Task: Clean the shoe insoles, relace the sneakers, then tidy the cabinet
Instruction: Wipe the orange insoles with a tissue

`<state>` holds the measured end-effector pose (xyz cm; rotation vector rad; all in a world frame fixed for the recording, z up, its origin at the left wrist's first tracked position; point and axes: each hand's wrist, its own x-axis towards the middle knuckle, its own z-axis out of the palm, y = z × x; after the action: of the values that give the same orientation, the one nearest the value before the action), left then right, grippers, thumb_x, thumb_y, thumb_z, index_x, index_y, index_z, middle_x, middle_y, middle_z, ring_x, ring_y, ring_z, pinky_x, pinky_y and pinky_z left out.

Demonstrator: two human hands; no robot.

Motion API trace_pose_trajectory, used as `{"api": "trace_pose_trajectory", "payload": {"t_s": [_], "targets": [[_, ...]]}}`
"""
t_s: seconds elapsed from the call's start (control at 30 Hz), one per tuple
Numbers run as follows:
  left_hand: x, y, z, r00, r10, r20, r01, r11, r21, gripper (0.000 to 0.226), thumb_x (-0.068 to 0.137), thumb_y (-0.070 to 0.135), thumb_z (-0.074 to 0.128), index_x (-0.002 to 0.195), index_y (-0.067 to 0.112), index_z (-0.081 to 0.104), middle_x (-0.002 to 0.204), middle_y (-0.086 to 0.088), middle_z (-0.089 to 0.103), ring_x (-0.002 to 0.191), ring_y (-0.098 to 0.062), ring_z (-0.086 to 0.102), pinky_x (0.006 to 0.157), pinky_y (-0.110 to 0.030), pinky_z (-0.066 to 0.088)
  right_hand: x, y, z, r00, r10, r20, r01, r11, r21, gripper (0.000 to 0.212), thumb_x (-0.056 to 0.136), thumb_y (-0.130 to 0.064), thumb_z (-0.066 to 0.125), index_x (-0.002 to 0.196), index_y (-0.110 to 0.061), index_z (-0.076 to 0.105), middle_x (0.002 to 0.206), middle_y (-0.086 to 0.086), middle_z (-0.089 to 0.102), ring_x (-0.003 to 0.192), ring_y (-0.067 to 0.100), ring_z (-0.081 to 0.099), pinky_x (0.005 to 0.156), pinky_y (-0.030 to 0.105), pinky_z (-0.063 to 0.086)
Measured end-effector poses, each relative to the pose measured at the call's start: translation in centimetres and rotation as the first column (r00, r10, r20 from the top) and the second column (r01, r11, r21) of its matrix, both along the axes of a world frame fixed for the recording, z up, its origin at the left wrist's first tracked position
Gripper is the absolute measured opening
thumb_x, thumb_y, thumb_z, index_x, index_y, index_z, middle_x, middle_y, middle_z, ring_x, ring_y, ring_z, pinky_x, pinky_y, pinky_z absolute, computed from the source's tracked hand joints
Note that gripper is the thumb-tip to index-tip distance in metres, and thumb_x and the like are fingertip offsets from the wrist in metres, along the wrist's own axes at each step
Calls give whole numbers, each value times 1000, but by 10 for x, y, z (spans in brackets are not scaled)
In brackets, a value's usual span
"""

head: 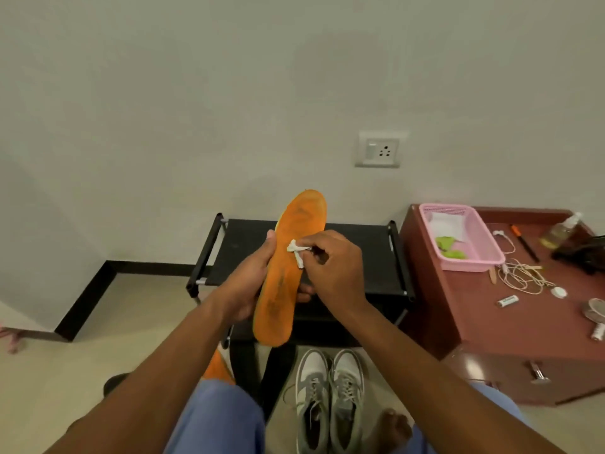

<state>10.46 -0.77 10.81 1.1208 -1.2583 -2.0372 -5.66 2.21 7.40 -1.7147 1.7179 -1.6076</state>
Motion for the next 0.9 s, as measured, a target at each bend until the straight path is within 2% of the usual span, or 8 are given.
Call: {"api": "trace_pose_trajectory", "payload": {"t_s": [0.07, 0.1, 0.27, 0.37, 0.5, 0.67, 0.77, 0.9], "targets": [[-21, 7, 0, 998, 59, 2, -59, 998, -2, 65, 105, 63, 22, 133, 22, 64, 120, -16, 74, 108, -33, 73, 84, -45, 63, -10, 0, -1, 1000, -17, 4, 17, 1000, -1, 12, 90, -11, 74, 98, -17, 81, 94, -7, 74, 86, 3, 67, 74, 13, 52], [-30, 8, -5, 996, 90, -8, -89, 996, 17, 64, 104, 64, 23, 134, 23, 63, 121, -12, 75, 110, -31, 73, 85, -44, 62, -13, 0, -4, 1000, -15, 1, 15, 1000, 7, 11, 90, -12, 75, 98, -17, 82, 94, -7, 74, 86, 2, 67, 75, 14, 54], [-43, 2, -41, 957, 256, -138, -226, 952, 204, 74, 102, 69, 25, 137, 14, 60, 129, -17, 70, 121, -35, 67, 107, -52, 48, -6, 12, -23, 985, 145, -96, -133, 984, 120, 10, 93, -18, 75, 100, -20, 81, 97, -6, 74, 90, 2, 66, 81, 16, 54], [-39, -11, -48, 911, 312, -271, -221, 922, 318, 81, 101, 72, 23, 144, 9, 50, 140, -18, 63, 132, -39, 58, 117, -55, 37, 8, 19, -30, 954, 255, -158, -232, 961, 152, 13, 95, -18, 70, 103, -19, 80, 100, -5, 73, 91, 3, 65, 85, 21, 54], [-29, -25, -53, 879, 331, -343, -207, 913, 351, 78, 103, 69, 20, 149, 11, 44, 146, -17, 58, 136, -40, 55, 114, -51, 40, 12, 20, -36, 891, 372, -259, -322, 922, 215, 29, 98, -15, 64, 125, -20, 72, 119, -5, 63, 102, -1, 54, 87, 5, 42], [-27, -24, -58, 901, 290, -322, -154, 909, 387, 75, 102, 70, 21, 150, 16, 42, 146, -17, 59, 135, -38, 56, 113, -53, 41, 17, 8, -42, 902, 306, -306, -251, 946, 206, 34, 98, -29, 52, 104, -9, 79, 99, 6, 71, 87, 16, 68, 80, 25, 54], [-28, -23, -62, 913, 284, -291, -164, 912, 376, 72, 103, 68, 22, 145, 15, 47, 143, -18, 61, 134, -37, 57, 116, -53, 38, 14, 3, -44, 907, 262, -329, -210, 960, 187, 18, 98, -20, 63, 98, -12, 79, 94, 4, 70, 83, 13, 65, 76, 24, 53], [-32, -20, -60, 934, 269, -236, -191, 932, 309, 67, 106, 62, 22, 138, 13, 57, 135, -16, 67, 126, -34, 64, 108, -50, 45, 6, -11, -41, 924, 138, -356, -103, 988, 114, 19, 99, -21, 62, 94, -12, 78, 91, 4, 71, 80, 14, 65, 76, 25, 55]]}}
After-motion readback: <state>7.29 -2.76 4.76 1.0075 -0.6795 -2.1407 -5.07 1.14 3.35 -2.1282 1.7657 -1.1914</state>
